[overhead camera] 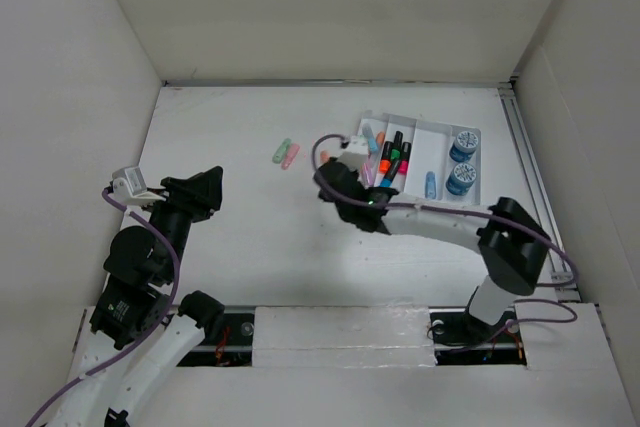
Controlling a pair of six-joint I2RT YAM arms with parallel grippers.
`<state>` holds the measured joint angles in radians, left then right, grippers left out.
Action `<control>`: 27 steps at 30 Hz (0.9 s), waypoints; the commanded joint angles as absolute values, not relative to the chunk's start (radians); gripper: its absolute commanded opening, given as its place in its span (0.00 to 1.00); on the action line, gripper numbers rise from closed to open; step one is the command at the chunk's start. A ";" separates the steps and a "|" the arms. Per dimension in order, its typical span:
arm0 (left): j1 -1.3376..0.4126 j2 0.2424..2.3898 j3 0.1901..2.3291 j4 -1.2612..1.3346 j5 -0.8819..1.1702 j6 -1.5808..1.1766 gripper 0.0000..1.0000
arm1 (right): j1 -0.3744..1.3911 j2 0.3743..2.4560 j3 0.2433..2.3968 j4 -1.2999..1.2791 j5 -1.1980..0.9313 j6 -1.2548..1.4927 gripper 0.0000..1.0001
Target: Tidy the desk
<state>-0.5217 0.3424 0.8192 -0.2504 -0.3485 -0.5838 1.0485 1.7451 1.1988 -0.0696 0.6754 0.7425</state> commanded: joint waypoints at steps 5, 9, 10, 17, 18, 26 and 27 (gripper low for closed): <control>-0.525 0.330 0.830 -0.196 -0.336 -0.565 0.47 | 0.622 1.452 0.876 -0.058 0.692 0.979 0.00; -0.525 0.336 0.830 -0.192 -0.331 -0.563 0.46 | 0.389 1.408 0.804 -0.025 0.533 0.965 0.02; -0.525 0.336 0.830 -0.192 -0.331 -0.564 0.46 | 0.388 1.408 0.804 -0.025 0.532 0.965 0.02; -0.525 0.339 0.830 -0.190 -0.331 -0.561 0.46 | 0.321 1.460 0.893 -0.060 0.514 0.963 0.54; -0.525 0.339 0.830 -0.192 -0.331 -0.563 0.47 | 0.351 1.454 0.900 -0.060 0.531 0.950 0.59; -0.525 0.339 0.830 -0.189 -0.327 -0.565 0.46 | 0.576 1.544 1.015 0.069 0.453 0.888 0.03; -0.525 0.341 0.828 -0.189 -0.327 -0.565 0.46 | 0.609 1.578 1.043 0.078 0.439 0.878 0.00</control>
